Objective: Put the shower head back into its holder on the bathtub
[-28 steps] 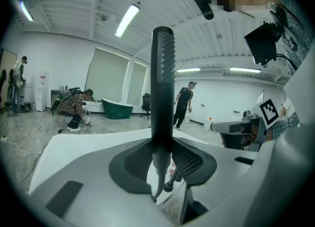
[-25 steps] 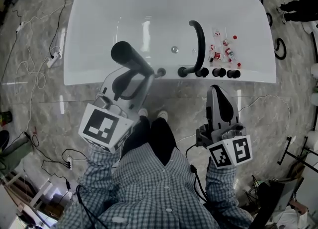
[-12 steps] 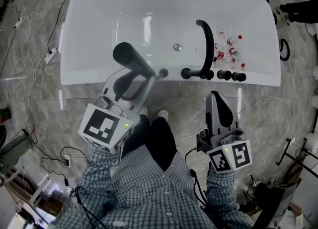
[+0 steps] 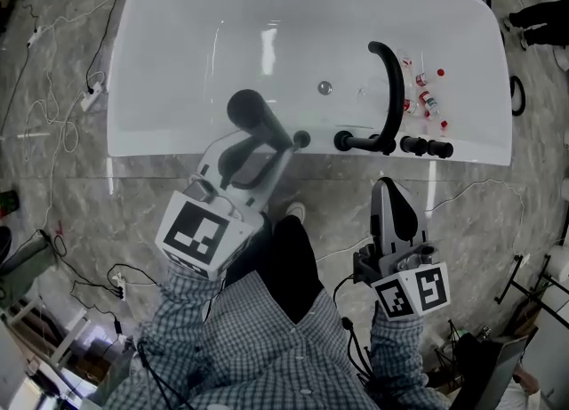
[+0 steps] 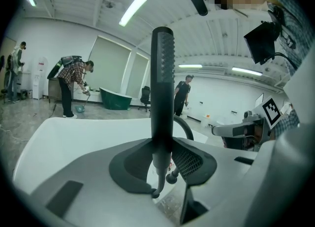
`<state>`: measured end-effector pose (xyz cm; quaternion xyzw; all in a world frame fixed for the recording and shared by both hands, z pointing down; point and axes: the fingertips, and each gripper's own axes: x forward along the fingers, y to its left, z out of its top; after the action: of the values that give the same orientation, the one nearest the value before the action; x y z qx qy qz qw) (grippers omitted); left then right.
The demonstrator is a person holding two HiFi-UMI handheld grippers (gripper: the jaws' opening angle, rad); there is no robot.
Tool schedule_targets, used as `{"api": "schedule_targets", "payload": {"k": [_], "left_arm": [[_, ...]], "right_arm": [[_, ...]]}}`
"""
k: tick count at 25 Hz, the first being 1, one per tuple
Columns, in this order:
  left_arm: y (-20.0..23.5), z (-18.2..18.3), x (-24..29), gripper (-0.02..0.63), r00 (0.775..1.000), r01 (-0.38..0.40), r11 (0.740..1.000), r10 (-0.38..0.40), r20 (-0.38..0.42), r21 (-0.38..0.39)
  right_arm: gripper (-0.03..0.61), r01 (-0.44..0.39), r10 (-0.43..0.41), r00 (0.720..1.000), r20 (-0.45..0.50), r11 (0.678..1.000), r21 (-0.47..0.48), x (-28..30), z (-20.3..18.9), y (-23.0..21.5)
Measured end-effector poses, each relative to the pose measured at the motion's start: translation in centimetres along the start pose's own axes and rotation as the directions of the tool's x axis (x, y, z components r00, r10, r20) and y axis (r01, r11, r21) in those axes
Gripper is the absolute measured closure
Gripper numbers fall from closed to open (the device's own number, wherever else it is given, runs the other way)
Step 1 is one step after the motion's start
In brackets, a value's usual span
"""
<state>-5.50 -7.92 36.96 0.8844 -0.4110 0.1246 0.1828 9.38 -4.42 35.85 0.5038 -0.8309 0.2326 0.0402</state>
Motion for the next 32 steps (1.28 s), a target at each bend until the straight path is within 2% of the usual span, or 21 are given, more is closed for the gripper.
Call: {"api": "schedule_targets", "payload": {"k": [9, 14, 16, 20, 28, 32], "left_arm": [[1.6, -3.4, 2.1, 0.496, 1.000, 0.006, 1.000, -0.006, -0.017, -0.027], [1.8, -5.0, 3.4, 0.496, 0.999, 0.030, 0.999, -0.030, -0.019, -0.012], [1.7, -5.6, 4.0, 0.495, 0.999, 0.041, 0.999, -0.042, -0.007, -0.011], [1.6, -6.0, 5.1, 0.495, 0.999, 0.046, 0.999, -0.046, 0.003, -0.010], [1.1, -7.7, 7.0, 0.495, 0.997, 0.067, 0.997, -0.066, -0.030, 0.028], [0.8, -9.3, 7.8, 0.495, 0.996, 0.074, 0.997, -0.073, -0.051, 0.007]], "right_arm": [[0.563, 0.016, -0.014, 1.000, -0.027, 0.999, 0.050, 1.3, -3.2, -1.0], [0.563, 0.025, -0.023, 0.999, -0.025, 0.993, 0.118, 1.7, -4.2, -1.7], [0.563, 0.025, -0.022, 0.999, -0.032, 0.993, 0.113, 1.8, -4.6, -2.0], [0.563, 0.026, -0.023, 0.998, -0.059, 0.999, 0.037, 1.8, -5.4, -2.5], [0.563, 0.043, -0.037, 0.997, -0.068, 0.996, 0.083, 1.6, -6.5, -3.8], [0.563, 0.048, -0.041, 0.996, -0.083, 0.995, 0.087, 1.4, -7.4, -4.4]]}}
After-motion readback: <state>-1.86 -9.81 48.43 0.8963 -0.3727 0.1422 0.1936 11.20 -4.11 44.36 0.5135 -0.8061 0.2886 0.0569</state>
